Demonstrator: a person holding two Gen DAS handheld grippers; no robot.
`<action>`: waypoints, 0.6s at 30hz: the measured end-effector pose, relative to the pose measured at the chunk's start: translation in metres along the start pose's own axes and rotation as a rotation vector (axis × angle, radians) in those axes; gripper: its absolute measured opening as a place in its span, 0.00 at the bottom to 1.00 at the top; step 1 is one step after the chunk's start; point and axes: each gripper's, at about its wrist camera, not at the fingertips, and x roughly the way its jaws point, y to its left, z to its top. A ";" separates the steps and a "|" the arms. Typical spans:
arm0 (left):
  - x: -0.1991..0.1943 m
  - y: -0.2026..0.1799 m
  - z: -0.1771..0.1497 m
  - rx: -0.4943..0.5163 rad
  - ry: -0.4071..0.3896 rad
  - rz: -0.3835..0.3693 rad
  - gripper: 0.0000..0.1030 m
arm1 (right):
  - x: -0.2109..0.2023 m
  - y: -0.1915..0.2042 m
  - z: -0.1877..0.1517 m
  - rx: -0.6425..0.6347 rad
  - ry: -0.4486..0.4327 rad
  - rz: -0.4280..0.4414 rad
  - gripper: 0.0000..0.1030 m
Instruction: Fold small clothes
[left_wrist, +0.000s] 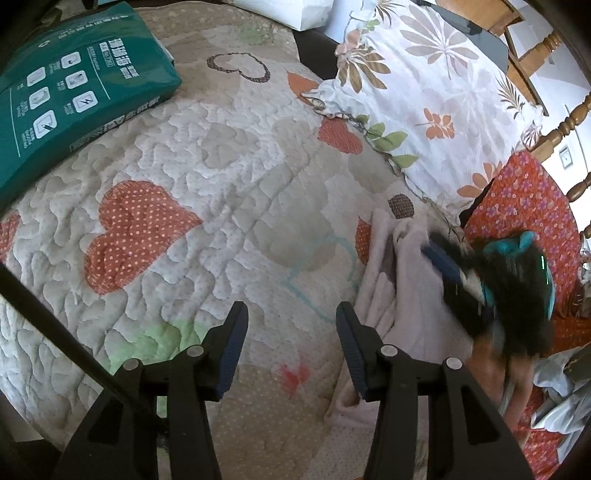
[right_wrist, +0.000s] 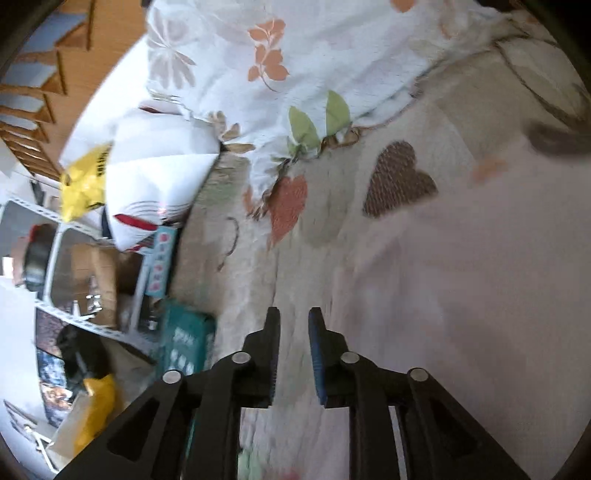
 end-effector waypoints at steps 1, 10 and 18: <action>-0.001 0.000 0.000 0.000 -0.004 0.004 0.48 | -0.006 -0.006 -0.015 0.008 0.007 0.004 0.18; -0.007 -0.006 -0.004 0.044 -0.065 0.090 0.54 | 0.002 -0.004 -0.138 -0.071 0.244 0.033 0.19; -0.023 -0.029 -0.024 0.169 -0.136 0.137 0.55 | -0.075 -0.032 -0.196 -0.058 0.253 -0.061 0.27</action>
